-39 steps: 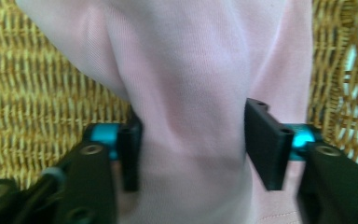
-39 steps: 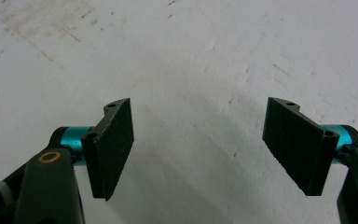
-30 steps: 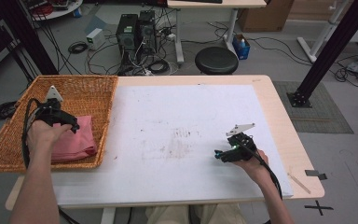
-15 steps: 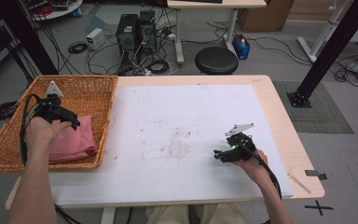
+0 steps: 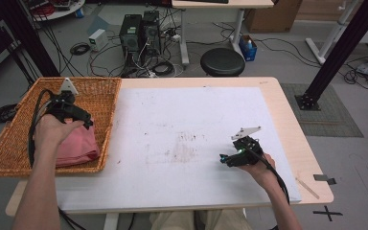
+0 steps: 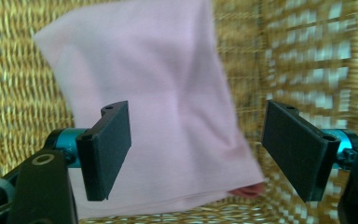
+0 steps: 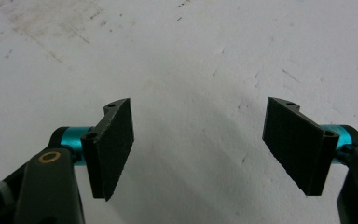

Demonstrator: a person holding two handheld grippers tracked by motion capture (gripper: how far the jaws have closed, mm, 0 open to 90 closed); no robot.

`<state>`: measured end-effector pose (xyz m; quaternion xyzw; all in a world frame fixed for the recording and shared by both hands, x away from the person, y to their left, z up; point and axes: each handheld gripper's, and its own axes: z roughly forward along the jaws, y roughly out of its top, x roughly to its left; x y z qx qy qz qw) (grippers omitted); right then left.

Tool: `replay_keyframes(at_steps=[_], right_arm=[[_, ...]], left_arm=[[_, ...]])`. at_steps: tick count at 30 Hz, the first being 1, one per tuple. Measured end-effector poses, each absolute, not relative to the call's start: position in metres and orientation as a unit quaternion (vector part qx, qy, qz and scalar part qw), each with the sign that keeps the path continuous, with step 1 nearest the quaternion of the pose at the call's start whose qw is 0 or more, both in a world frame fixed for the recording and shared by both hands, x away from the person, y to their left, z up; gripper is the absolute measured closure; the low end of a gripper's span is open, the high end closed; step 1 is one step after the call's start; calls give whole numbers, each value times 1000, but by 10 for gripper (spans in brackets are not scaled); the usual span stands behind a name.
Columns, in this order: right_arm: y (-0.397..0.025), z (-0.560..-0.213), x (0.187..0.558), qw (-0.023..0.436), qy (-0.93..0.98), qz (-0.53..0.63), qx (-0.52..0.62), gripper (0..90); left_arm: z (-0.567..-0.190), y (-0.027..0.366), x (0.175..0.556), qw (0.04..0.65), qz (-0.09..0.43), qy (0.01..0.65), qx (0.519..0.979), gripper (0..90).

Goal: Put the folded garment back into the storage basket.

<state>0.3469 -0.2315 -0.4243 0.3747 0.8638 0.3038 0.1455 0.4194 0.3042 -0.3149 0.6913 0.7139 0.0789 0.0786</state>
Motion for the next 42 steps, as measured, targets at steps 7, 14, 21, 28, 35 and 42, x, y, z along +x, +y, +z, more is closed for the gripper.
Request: replay_keyframes(at_steps=[7, 14, 21, 28, 35, 42], right_arm=[[-234, -425, 347, 146, 863, 304, 377, 243], [-235, -425, 345, 144, 863, 301, 379, 243], [-238, -425, 342, 147, 863, 301, 379, 243], [-239, -422, 343, 148, 863, 298, 380, 242], [-236, -422, 346, 146, 864, 297, 380, 242], [-232, -421, 348, 144, 868, 294, 374, 242]], left_arm=[[-300, 277, 422, 91, 85, 690, 713, 241], [-283, 236, 423, 101, 88, 650, 748, 239], [-278, 197, 423, 99, 87, 613, 779, 237], [-279, 154, 425, 108, 79, 577, 806, 228], [-296, 124, 424, 109, 67, 555, 822, 225], [-316, 110, 420, 108, 53, 543, 831, 221]])
